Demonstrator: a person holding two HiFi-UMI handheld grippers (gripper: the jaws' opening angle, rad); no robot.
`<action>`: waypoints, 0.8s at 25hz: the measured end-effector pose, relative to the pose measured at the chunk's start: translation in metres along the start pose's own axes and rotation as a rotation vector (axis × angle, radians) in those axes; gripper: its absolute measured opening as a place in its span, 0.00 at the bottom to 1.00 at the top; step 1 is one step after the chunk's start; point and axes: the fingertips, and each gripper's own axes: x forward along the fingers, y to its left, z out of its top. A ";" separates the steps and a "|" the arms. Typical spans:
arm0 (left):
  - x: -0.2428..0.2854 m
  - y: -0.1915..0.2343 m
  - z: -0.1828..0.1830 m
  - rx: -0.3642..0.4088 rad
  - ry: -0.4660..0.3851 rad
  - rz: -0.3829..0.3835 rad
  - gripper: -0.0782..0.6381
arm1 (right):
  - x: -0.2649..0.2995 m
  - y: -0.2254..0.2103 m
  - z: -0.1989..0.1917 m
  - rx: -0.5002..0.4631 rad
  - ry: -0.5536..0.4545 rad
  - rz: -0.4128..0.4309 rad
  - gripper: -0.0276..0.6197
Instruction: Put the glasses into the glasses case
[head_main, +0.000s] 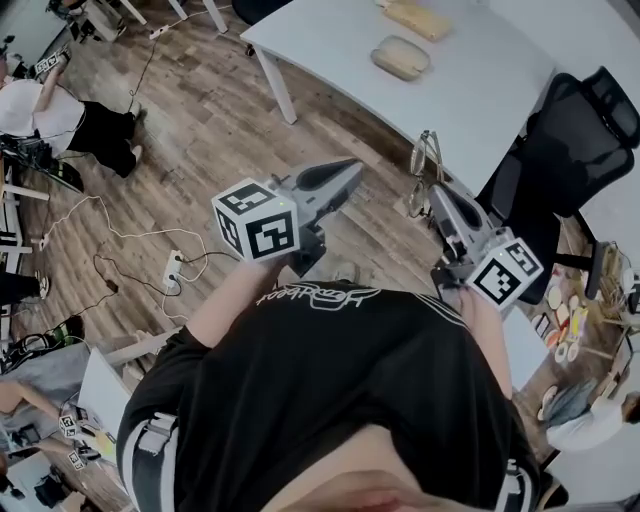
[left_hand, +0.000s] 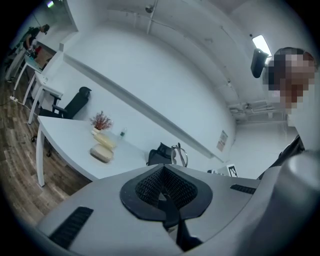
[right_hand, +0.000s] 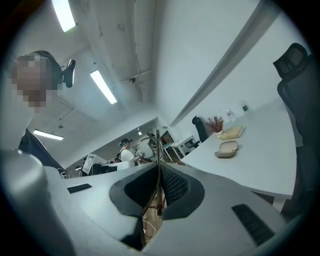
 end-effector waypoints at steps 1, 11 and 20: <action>0.004 0.012 0.004 -0.007 0.001 0.001 0.12 | 0.009 -0.007 0.003 0.000 -0.001 -0.008 0.08; 0.011 0.069 0.037 -0.012 -0.013 -0.013 0.12 | 0.073 -0.026 0.017 -0.041 0.007 -0.021 0.08; 0.033 0.084 0.042 -0.010 -0.019 -0.029 0.12 | 0.088 -0.044 0.030 -0.073 0.000 -0.005 0.08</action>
